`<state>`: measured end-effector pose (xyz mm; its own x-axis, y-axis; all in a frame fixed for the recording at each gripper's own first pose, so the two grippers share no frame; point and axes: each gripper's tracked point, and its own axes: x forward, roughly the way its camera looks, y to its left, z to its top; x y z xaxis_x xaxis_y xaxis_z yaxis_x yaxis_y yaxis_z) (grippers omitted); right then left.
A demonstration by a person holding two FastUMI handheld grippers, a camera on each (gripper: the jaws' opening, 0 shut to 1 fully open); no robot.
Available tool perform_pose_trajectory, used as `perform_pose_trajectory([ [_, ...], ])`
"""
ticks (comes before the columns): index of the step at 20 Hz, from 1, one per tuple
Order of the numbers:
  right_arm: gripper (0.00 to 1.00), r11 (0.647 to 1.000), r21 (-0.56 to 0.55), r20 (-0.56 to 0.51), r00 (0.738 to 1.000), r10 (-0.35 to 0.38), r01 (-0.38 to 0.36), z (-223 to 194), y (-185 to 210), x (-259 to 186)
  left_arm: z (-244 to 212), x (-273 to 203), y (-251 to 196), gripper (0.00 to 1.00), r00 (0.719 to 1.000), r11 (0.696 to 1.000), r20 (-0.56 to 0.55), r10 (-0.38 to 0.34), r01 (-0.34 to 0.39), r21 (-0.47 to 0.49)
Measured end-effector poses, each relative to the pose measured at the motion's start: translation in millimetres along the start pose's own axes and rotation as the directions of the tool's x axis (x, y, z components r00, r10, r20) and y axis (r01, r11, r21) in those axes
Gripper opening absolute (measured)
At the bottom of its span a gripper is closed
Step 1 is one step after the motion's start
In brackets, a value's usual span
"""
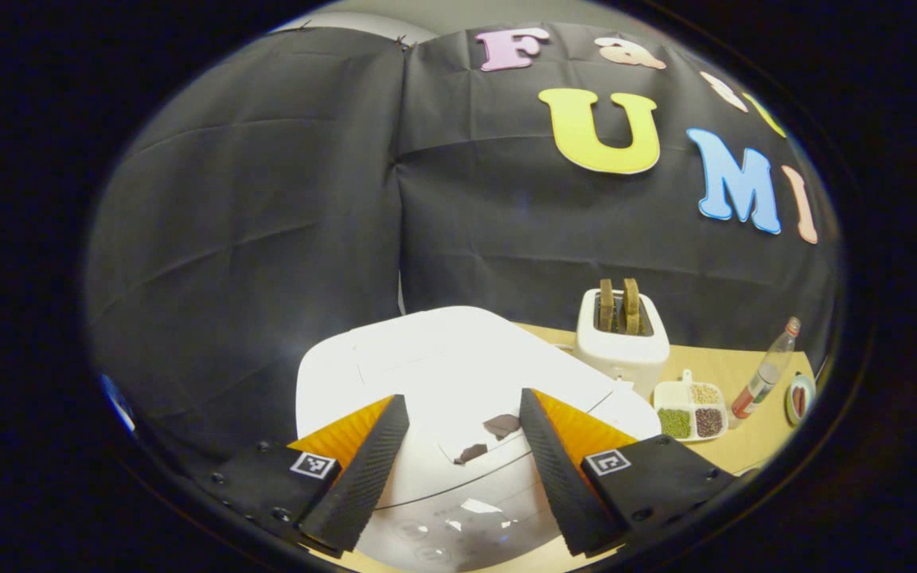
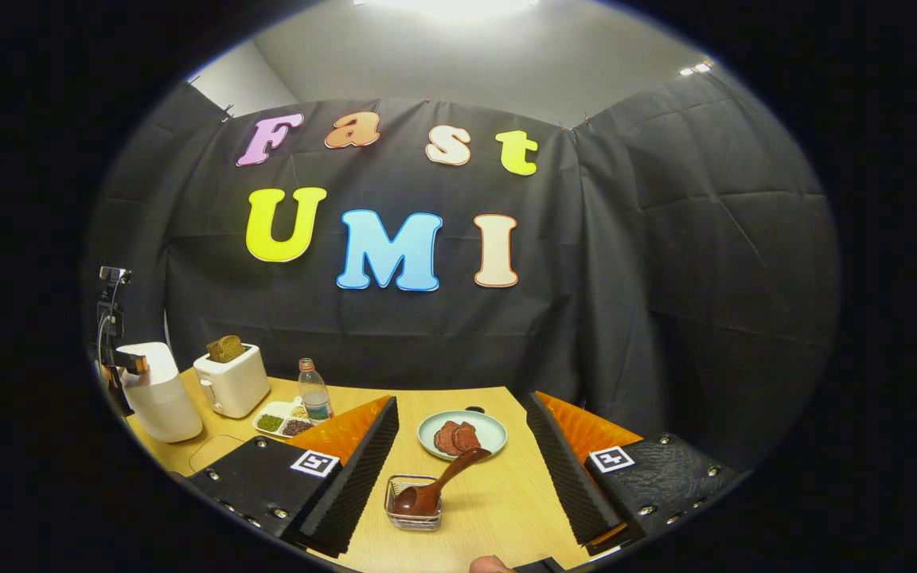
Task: Close the left gripper, press the button to open the rice cooker; take a wooden spoon from the chopstick holder with the right hand, scoop a spoonful of rice and pour it into the rice cooker, then put the wooden spoon back into the chopstick holder.
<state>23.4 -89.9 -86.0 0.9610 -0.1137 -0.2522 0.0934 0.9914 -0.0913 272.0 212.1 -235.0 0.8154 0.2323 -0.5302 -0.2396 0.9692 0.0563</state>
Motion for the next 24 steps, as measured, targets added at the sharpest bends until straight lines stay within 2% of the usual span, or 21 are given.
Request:
perform_pose_trajectory([
  [3,0.99,1.000,-0.001,0.034,0.999,0.010,-0.010,15.7,5.9,0.7,8.5,-6.8,-1.8,0.96,0.999,1.000,0.025,-0.029,0.030,-0.007],
  [6,0.98,0.999,0.009,0.052,0.998,0.031,-0.032,25.2,16.1,-1.4,39.9,-39.6,-7.5,0.98,0.988,0.997,0.132,-0.082,0.082,0.011],
  [14,0.98,0.993,0.026,0.121,0.987,0.109,-0.113,53.0,60.0,-7.0,115.4,-164.4,-33.1,0.95,0.896,0.968,0.375,-0.238,0.250,0.017],
  [20,0.98,0.986,0.061,0.157,0.977,0.147,-0.158,63.0,83.2,-14.5,126.3,-234.8,-56.5,0.96,0.835,0.947,0.451,-0.315,0.308,0.092],
  [24,0.98,0.985,0.052,0.187,0.971,0.151,-0.163,66.1,94.7,-24.4,109.1,-267.3,-79.8,0.96,0.817,0.926,0.442,-0.370,0.361,0.108],
])
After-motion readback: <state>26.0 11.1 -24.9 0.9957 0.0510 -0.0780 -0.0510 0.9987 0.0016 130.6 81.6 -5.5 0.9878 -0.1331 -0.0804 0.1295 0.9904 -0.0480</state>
